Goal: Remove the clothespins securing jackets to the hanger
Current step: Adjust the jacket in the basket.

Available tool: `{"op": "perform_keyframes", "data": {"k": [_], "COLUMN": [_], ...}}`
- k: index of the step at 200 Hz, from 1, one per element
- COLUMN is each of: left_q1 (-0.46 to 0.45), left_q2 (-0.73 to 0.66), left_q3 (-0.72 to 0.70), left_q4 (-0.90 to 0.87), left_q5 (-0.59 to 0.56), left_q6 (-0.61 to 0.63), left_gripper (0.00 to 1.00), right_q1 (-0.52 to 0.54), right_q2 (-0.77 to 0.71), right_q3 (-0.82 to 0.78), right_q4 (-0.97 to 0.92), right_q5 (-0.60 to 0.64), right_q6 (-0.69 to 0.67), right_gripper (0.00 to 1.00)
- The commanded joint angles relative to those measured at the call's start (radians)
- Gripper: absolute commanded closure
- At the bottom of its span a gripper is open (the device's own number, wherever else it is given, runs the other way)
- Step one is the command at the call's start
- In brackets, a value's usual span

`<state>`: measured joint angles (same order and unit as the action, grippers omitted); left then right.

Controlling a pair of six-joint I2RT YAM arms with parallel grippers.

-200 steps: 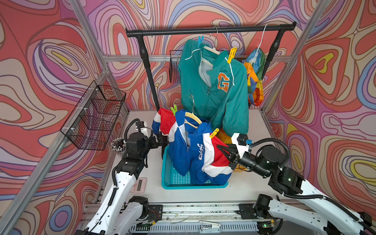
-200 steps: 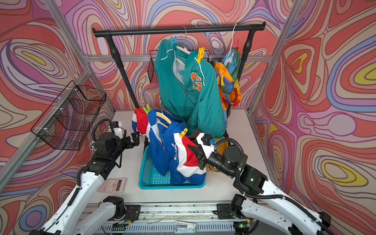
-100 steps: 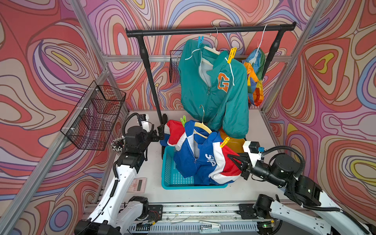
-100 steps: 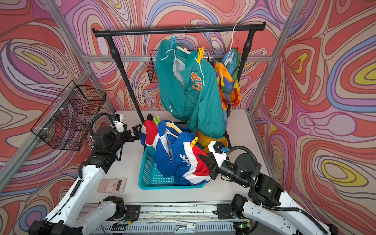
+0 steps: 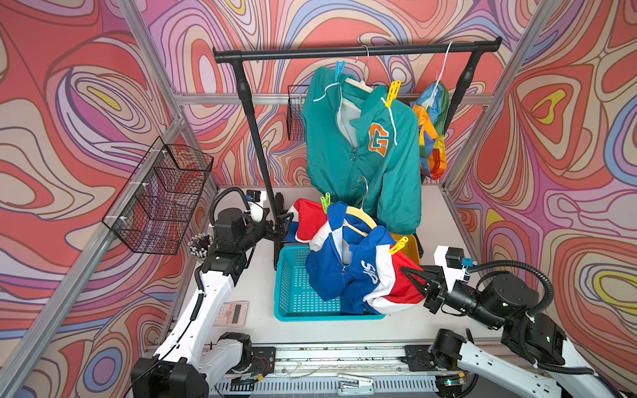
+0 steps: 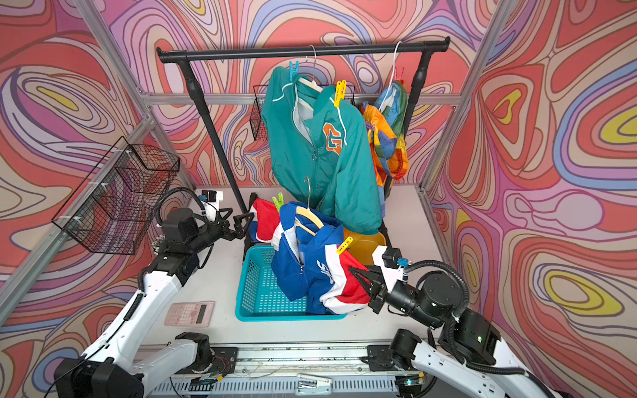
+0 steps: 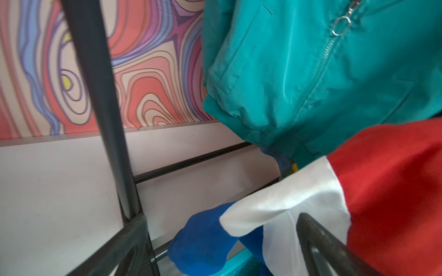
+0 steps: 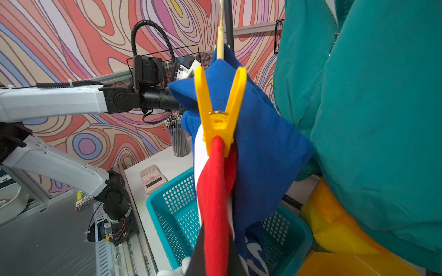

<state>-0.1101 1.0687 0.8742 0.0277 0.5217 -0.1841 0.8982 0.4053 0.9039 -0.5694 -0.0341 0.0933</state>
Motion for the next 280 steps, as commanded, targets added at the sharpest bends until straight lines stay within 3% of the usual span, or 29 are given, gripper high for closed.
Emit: {"op": "perform_keyframes", "data": {"k": [1,53,73,88,113,131,149,172,216,255,280], "left_q1": [0.004,0.004,0.003,0.003,0.003,0.003,0.001,0.000,-0.038,-0.088,-0.123], "left_q2": [0.038,0.137,0.187,0.229,0.266,0.242,0.189,0.091,-0.084,-0.186,-0.236], "left_q3": [0.054,0.037,0.050,0.058,0.036,-0.017,-0.056,-0.082,-0.095,-0.173,-0.262], "left_q4": [0.038,0.171,0.242,0.304,0.451,0.579,0.620,0.563,0.278,0.125,0.135], "left_q5": [0.166,0.246,0.348,0.425,0.504,0.501,0.486,0.459,0.376,0.294,0.249], "left_q6": [0.062,0.063,0.006,-0.065,-0.219,-0.317,-0.361,-0.364,-0.293,-0.317,-0.391], "left_gripper": [0.00,0.00,0.09,0.23,0.61,0.85,1.00,1.00,1.00,1.00,1.00], "right_q1": [0.001,0.001,0.002,0.001,0.002,0.002,0.002,0.001,0.001,0.002,0.001], "right_q2": [-0.063,-0.058,-0.054,-0.058,-0.065,-0.071,-0.075,-0.060,0.031,0.103,0.094], "right_q3": [0.019,0.013,0.013,0.012,0.015,0.025,0.037,0.056,0.073,0.075,0.069], "right_q4": [0.104,0.088,0.093,0.107,0.108,0.097,0.083,0.057,0.064,0.069,0.044], "right_q5": [-0.020,-0.051,-0.048,-0.046,-0.044,-0.037,-0.024,-0.010,-0.047,-0.052,-0.029], "right_q6": [0.012,0.028,0.017,0.016,0.023,0.023,0.017,0.010,0.003,-0.003,0.002], "right_gripper": [1.00,1.00,1.00,1.00,1.00,1.00,1.00,1.00,1.00,1.00,1.00]}}
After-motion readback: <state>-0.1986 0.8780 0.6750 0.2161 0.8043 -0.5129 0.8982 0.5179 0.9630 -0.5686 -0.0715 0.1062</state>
